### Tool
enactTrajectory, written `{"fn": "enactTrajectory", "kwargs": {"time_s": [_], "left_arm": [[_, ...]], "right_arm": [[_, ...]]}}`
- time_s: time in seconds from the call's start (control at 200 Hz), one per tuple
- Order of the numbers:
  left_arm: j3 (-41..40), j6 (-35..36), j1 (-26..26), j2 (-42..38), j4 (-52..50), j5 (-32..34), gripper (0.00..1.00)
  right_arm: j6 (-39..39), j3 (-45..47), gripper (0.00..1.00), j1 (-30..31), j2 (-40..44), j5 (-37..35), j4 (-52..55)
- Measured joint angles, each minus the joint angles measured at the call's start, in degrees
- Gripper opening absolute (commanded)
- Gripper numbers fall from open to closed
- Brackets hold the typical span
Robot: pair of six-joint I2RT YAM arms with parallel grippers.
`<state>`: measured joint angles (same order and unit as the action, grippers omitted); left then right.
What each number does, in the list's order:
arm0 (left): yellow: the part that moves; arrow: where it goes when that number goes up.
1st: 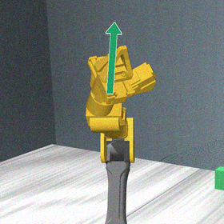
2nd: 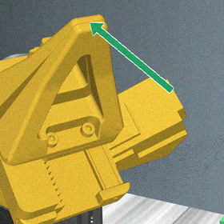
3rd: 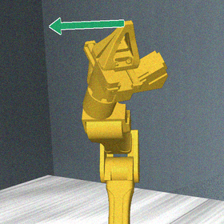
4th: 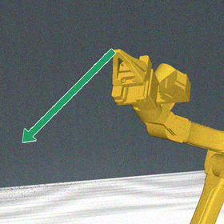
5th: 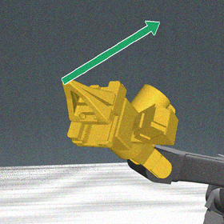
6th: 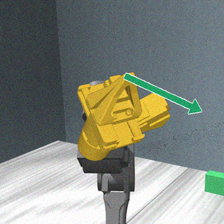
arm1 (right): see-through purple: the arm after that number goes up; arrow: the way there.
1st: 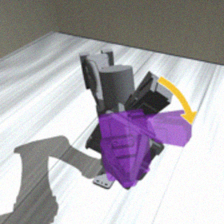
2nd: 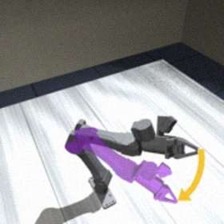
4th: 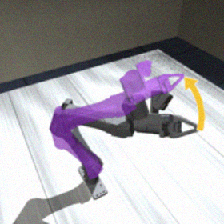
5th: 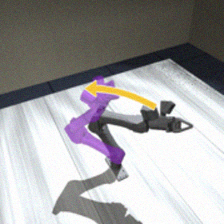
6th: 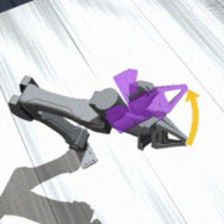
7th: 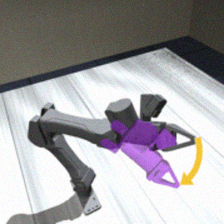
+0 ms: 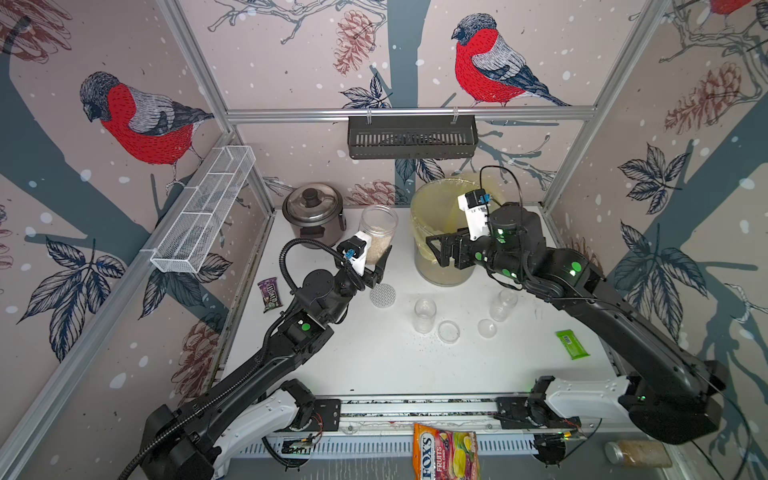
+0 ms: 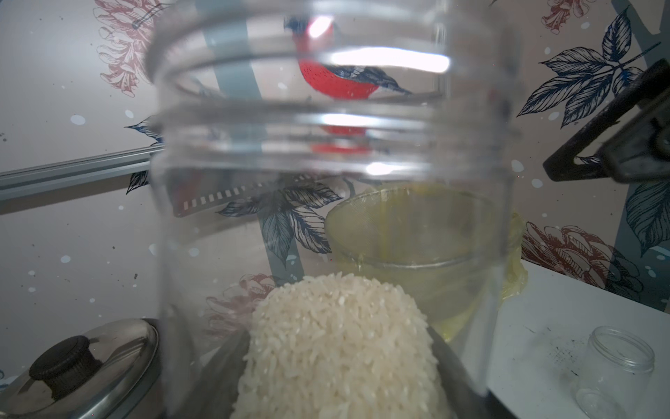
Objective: Empty moldy rice from jars
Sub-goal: Pour the moldy rice from the jar into the trash bin.
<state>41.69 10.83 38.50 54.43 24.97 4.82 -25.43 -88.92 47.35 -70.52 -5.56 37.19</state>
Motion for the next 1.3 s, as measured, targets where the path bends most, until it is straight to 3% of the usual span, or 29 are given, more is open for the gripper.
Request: {"fn": "enactTrajectory", "kwargs": {"time_s": [0.11,0.53,0.79,1.021,1.301], "left_arm": [[5.9,3.3,0.11,5.16,-3.56,-2.6,0.3],[43.23,19.54,0.15,32.28,-25.09,-6.08,0.29],[57.18,25.64,1.7,42.62,-33.88,-6.14,0.28],[58.73,27.56,3.69,45.66,-36.11,-6.05,0.29],[57.61,28.09,4.2,45.7,-35.45,-5.03,0.29]], "right_arm": [[-1.09,2.12,0.96,-2.8,2.8,0.09,-1.36],[-6.54,16.22,0.97,-22.16,18.38,4.81,-8.85],[-7.54,17.97,0.99,-32.39,20.39,11.69,-9.22],[-7.37,21.84,0.99,-37.33,16.04,24.94,-14.71],[-7.61,21.38,0.99,-38.05,12.74,33.94,-20.09]]}}
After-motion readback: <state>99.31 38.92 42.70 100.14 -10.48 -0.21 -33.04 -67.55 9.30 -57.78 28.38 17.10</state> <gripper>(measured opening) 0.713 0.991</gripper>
